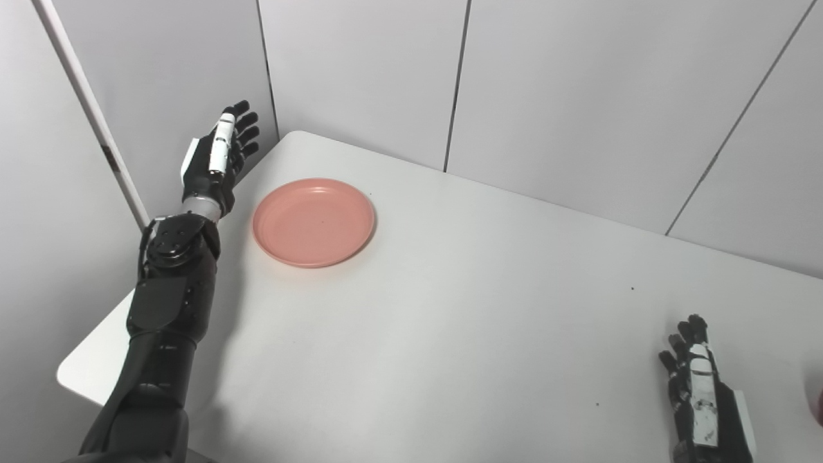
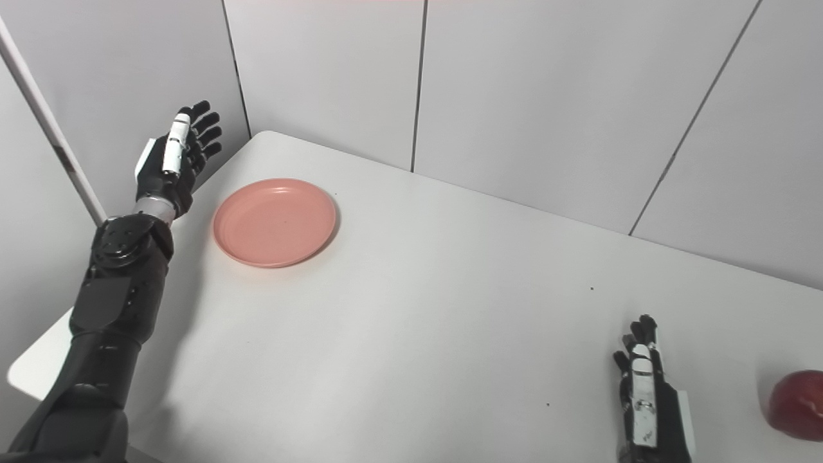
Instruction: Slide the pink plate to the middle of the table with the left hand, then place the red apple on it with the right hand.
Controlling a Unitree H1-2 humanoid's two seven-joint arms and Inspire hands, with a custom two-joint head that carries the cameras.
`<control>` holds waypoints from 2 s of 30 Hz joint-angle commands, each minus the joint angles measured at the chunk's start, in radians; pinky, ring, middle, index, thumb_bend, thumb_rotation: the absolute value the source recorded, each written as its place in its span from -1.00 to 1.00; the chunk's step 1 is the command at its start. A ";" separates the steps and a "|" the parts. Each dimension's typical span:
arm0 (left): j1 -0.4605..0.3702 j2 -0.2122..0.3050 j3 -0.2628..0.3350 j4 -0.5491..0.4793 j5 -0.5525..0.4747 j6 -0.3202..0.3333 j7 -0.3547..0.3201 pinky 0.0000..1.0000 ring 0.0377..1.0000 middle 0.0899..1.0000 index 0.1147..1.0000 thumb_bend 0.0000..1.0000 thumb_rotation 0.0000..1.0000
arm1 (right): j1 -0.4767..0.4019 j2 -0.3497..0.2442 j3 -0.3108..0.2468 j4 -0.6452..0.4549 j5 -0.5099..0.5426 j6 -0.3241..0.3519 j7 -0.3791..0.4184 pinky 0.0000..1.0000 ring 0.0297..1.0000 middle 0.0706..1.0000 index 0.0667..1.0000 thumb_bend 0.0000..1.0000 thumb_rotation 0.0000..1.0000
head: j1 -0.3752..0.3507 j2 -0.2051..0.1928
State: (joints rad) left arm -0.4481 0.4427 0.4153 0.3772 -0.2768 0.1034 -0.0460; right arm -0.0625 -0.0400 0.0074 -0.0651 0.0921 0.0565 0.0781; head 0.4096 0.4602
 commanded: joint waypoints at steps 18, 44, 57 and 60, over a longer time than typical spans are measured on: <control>-0.003 0.039 0.002 0.040 0.006 -0.047 0.006 0.80 0.80 0.76 0.70 -0.41 1.00 | -0.007 -0.008 -0.007 -0.050 0.008 0.034 0.001 1.00 1.00 1.00 1.00 -0.82 1.00 | 0.000 0.005; 0.011 0.028 -0.005 0.115 -0.009 -0.091 0.000 0.83 0.82 0.78 0.71 -0.40 1.00 | -0.009 -0.012 -0.008 -0.043 0.011 0.024 0.005 1.00 1.00 1.00 1.00 -0.85 1.00 | 0.005 0.007; -0.003 0.014 -0.030 0.191 0.007 -0.125 0.003 0.77 0.77 0.74 0.68 -0.46 1.00 | -0.008 -0.010 -0.009 -0.042 0.018 0.020 0.008 1.00 1.00 1.00 1.00 -0.85 1.00 | 0.000 0.001; -0.011 0.011 -0.037 0.209 -0.008 -0.119 -0.014 0.80 0.80 0.76 0.70 -0.41 1.00 | -0.006 -0.008 -0.008 -0.050 0.021 0.032 0.007 1.00 1.00 1.00 1.00 -0.82 1.00 | -0.001 0.001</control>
State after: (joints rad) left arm -0.4194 0.4406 0.3899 0.5799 -0.2796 -0.0129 -0.0373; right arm -0.0534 -0.0449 0.0043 -0.0866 0.1031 0.0792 0.0807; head 0.4096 0.4602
